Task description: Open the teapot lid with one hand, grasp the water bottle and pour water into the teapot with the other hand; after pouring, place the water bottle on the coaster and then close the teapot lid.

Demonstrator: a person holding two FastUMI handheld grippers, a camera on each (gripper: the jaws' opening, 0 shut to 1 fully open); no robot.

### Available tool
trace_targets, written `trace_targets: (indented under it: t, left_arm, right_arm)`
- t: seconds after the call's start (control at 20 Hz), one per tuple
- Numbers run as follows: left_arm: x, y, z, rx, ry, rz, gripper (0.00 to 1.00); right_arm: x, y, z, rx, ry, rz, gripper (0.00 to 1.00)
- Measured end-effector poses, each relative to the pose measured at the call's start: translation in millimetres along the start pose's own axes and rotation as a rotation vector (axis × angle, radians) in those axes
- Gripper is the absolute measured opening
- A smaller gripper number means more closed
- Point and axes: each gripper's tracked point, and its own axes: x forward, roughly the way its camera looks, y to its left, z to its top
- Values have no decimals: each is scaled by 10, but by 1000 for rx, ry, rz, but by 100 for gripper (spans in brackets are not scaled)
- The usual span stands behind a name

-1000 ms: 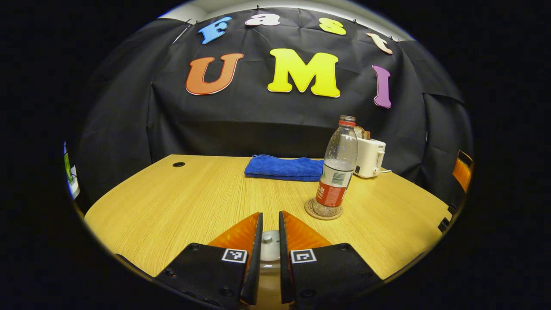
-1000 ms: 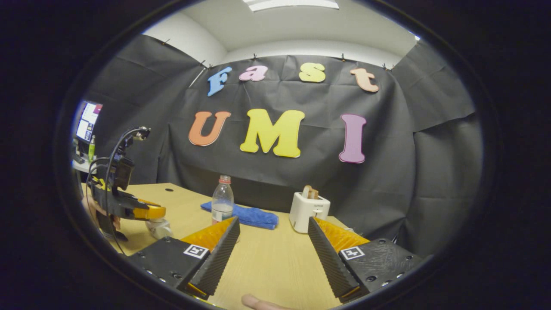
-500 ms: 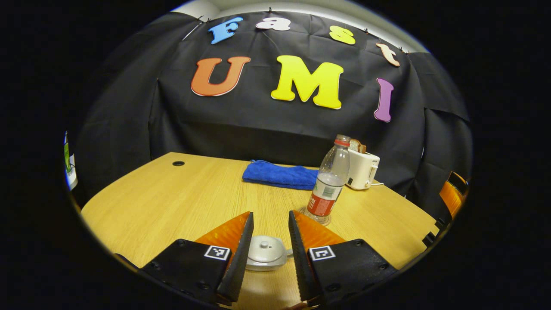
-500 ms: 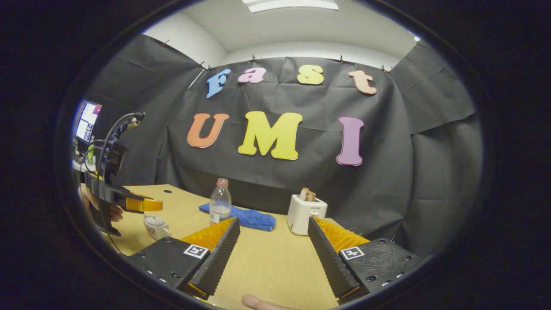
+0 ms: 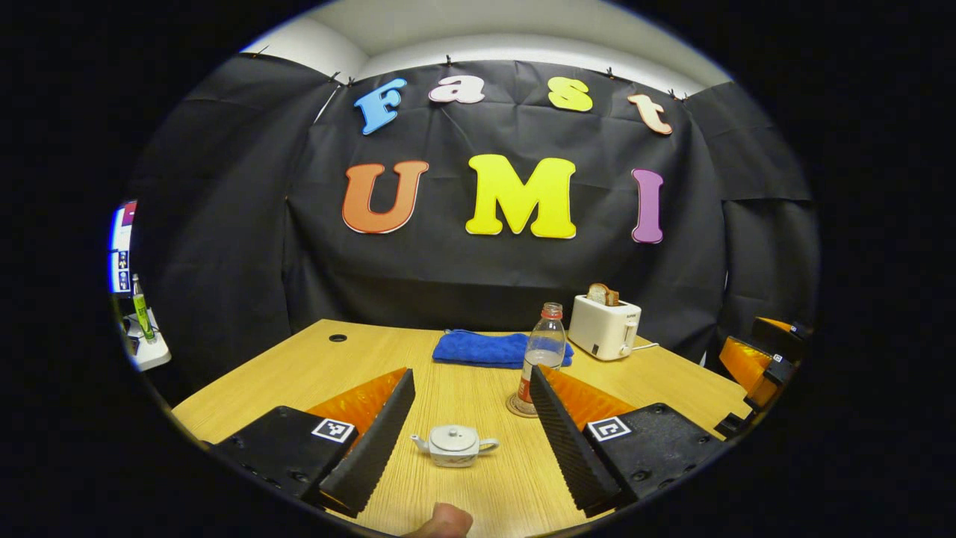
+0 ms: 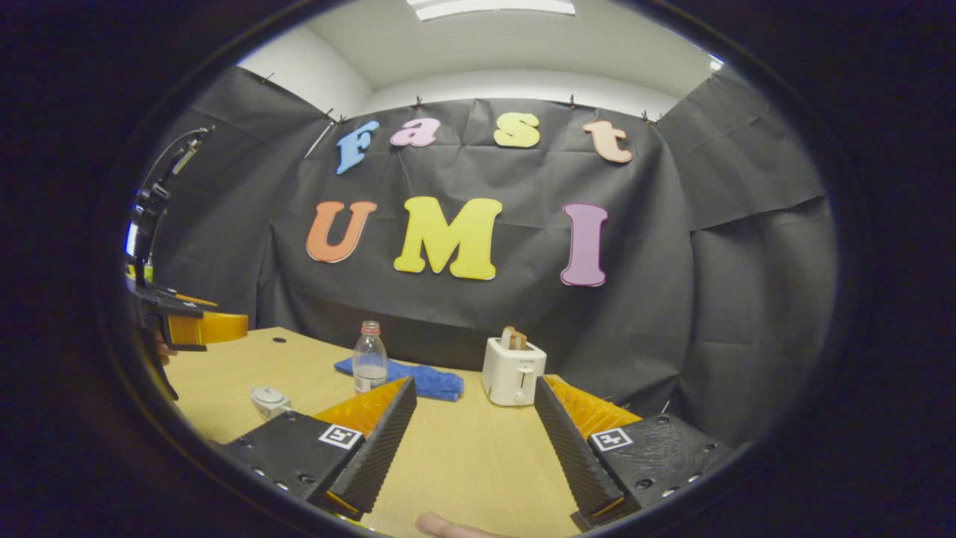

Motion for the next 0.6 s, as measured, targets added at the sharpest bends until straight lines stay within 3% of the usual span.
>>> trace_targets:
  t: [0.15,0.4,0.6]
  left_arm:
    - [-167,-59,60,-20,-1,-25,97]
    - [-252,77,99,49,-27,21,97]
    - [-218,49,40,50,-4,14,97]
  right_arm:
    - [-64,-41,-32,14,49,-14,95]
    - [-112,-54,-11,27,62,-20,95]
    - [-119,-29,-20,10,65,-16,95]
